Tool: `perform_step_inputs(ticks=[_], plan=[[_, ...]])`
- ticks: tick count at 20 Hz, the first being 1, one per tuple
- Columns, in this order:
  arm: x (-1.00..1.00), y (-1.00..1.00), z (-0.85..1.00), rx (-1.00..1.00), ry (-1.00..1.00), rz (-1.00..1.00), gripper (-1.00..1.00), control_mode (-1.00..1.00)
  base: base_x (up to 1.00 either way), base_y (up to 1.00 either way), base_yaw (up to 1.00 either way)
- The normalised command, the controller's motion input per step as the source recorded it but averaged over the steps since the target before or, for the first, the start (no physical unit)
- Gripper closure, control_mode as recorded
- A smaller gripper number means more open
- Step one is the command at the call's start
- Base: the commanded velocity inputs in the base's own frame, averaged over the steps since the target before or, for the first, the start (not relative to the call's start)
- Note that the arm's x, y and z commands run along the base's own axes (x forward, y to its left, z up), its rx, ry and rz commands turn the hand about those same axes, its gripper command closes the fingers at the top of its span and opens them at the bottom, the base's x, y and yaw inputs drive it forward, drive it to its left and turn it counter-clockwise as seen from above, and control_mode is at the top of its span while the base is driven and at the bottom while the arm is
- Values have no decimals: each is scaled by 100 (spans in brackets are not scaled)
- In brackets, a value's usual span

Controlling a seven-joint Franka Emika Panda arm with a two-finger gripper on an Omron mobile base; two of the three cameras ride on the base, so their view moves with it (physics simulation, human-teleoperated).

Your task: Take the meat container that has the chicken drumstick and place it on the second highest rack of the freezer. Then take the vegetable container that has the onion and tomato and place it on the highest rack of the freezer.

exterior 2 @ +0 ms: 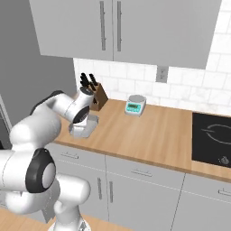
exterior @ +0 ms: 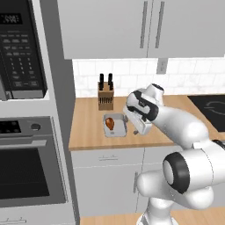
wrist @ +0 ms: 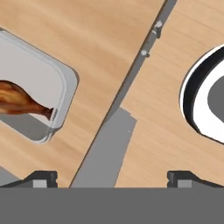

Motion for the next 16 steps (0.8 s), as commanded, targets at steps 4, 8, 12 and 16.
perform_step_inputs(ticks=[4, 8, 12, 16], plan=[[3, 15, -21, 0, 1, -6, -100, -100, 0, 0, 0], [2, 0, -26, 0, 0, -17, -100, -100, 0, 0, 0], [8, 0, -30, 0, 0, -22, -100, -100, 0, 0, 0], [23, 0, -21, 0, 0, -10, -100, -100, 0, 0, 0]])
